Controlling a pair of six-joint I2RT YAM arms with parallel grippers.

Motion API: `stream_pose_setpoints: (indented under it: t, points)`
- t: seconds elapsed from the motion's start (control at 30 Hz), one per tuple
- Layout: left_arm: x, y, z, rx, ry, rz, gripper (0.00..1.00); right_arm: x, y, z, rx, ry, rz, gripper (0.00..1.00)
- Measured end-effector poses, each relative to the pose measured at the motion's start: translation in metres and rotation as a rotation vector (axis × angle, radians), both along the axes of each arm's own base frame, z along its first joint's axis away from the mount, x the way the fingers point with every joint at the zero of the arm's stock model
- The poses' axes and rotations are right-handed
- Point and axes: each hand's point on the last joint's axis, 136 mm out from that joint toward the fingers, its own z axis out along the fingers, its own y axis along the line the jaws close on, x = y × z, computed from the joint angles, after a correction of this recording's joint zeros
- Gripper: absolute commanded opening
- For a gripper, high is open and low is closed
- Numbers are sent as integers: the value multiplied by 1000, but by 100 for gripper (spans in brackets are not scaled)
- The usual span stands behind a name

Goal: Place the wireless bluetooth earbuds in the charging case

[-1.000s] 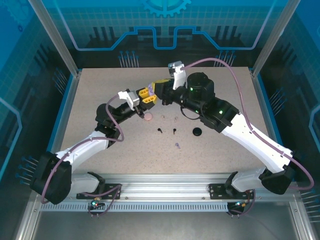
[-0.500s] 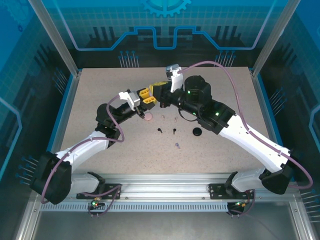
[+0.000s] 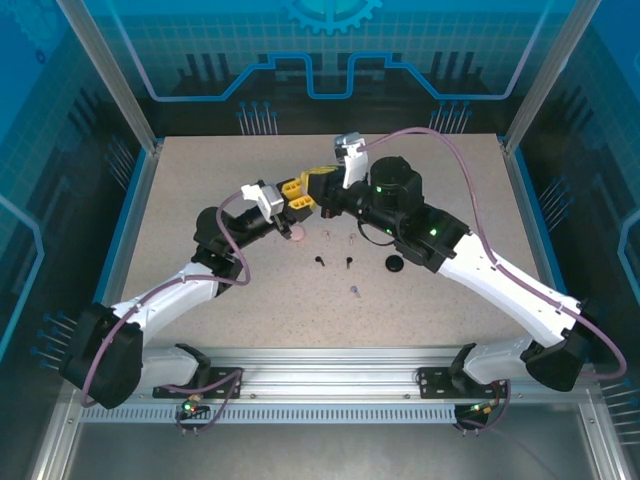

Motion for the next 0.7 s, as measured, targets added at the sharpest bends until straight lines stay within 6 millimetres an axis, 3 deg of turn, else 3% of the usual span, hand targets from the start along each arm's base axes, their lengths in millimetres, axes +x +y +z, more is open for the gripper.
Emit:
stream_pose_setpoints:
  t: [0.4,0.7]
  points:
    - [0,0,3,-3,-6,0,0,-4,-8,14,45,-23,5,8]
    - [-1,-2,4,-2,-8,-5,0,-3,-4,9,40,-10,16,8]
